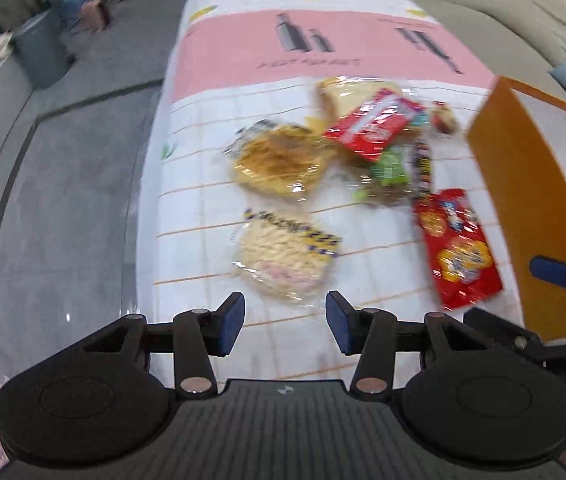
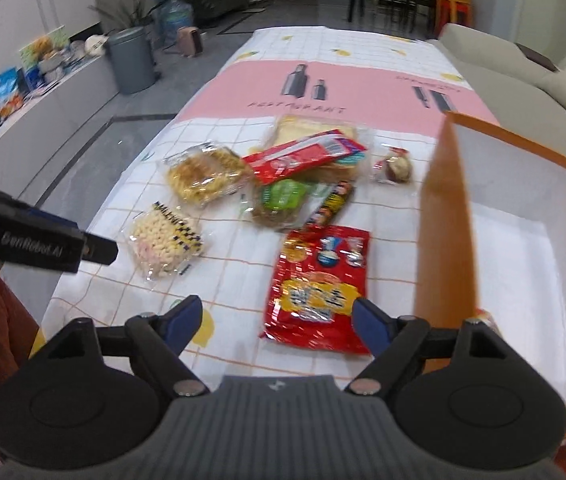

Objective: Organize snacks
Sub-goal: 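Move the right gripper to the MILENI cracker tray and grasp it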

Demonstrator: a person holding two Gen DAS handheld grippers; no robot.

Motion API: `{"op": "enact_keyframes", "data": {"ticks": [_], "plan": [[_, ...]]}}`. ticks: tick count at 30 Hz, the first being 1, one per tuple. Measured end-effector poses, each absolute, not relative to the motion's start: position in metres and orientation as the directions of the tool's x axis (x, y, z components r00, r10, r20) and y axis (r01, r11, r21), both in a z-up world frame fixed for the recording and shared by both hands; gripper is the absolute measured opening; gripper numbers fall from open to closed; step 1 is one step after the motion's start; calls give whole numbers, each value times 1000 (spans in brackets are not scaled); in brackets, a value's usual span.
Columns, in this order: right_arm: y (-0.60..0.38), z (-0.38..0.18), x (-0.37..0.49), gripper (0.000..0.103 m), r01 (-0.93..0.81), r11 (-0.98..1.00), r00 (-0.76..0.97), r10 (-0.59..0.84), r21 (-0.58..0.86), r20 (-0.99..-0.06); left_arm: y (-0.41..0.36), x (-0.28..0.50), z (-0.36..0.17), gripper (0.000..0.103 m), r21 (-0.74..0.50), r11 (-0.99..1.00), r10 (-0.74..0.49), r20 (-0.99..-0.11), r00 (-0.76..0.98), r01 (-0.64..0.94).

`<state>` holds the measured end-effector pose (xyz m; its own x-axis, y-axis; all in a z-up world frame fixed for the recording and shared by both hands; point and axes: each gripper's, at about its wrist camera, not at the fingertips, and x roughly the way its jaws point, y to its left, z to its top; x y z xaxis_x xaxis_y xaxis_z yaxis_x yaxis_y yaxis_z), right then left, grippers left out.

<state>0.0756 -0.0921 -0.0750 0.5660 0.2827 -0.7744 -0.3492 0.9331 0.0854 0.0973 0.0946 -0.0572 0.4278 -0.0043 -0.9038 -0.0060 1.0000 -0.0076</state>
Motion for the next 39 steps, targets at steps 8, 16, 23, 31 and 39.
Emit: {"op": "enact_keyframes", "data": {"ticks": [8,16,23,31,39], "plan": [[-40,-97,103,89,-530,843,500,400,94,-768,129,115,-79,55,-54,994,-20,-943,332,-92],[16,-120,134,95,-693,720,441,459,32,-771,147,122,-85,55,-119,978,-58,-944,325,-172],[36,-139,161,96,-745,665,369,478,54,-797,158,124,-90,54,-170,960,-92,-941,326,-220],[48,-151,164,77,-763,644,339,472,56,-814,154,129,-96,54,-164,965,-93,-945,312,-207],[28,-144,145,76,-714,696,324,425,76,-845,140,125,-84,54,-183,975,-128,-926,354,-127]]}}
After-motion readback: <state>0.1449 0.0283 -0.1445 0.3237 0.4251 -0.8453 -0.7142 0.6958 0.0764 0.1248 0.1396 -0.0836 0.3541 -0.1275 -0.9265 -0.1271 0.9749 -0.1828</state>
